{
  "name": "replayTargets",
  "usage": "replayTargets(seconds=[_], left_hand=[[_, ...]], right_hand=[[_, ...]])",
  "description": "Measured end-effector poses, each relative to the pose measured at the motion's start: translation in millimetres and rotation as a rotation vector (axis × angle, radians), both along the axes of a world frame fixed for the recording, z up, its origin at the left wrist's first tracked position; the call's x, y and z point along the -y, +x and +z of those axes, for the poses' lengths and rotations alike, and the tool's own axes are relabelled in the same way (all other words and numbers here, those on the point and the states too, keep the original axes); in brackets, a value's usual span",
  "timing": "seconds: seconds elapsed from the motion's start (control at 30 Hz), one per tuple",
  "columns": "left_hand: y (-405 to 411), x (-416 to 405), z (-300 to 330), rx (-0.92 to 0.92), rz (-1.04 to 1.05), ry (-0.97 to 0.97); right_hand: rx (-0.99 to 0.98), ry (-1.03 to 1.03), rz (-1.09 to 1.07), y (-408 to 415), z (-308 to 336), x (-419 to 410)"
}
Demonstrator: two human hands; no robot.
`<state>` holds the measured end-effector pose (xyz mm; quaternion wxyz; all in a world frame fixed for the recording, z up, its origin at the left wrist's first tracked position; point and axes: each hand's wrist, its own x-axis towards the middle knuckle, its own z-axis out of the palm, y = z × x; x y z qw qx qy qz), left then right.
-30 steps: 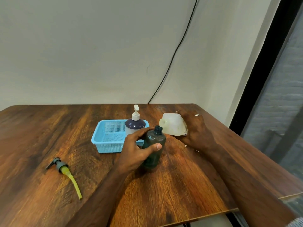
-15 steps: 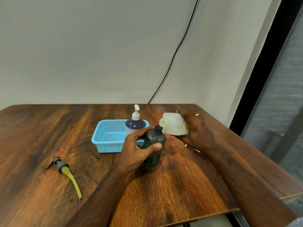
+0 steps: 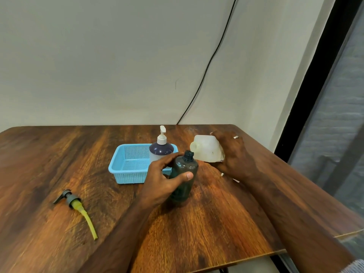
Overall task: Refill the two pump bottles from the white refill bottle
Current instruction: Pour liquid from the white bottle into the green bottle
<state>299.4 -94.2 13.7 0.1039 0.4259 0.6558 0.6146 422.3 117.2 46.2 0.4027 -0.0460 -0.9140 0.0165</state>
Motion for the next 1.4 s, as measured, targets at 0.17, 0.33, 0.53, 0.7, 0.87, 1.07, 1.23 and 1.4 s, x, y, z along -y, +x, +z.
replayTargets(seconds=[0.17,0.33,0.53,0.7,0.87,1.07,1.23,1.4], left_hand=[[0.2,0.1,-0.1,0.001,-0.002,0.010],[-0.7,0.1,-2.0,0.004,0.001,0.011],[-1.2,0.2,-1.4,0.007,-0.006,0.008],[-1.9,-0.5,-2.4,0.011,-0.007,0.007],[-1.5,0.0,-1.0,0.005,-0.010,0.004],[0.4,1.3,0.9,0.009,-0.013,0.014],[0.7,2.4,0.4,-0.006,-0.003,0.009],[2.0,2.0,1.7,-0.001,-0.001,0.008]], right_hand=[[-0.004,0.007,0.013,0.0,0.9,-0.1],[0.002,0.003,0.011,0.8,1.1,1.8],[0.007,0.011,0.002,0.3,1.6,2.0],[0.009,0.013,0.001,0.5,3.2,1.8],[-0.001,0.031,0.005,0.9,4.3,1.3],[0.008,0.053,-0.002,1.4,5.5,0.6],[0.001,0.060,0.021,2.0,7.8,1.7],[0.011,0.041,0.010,2.3,7.5,3.0]])
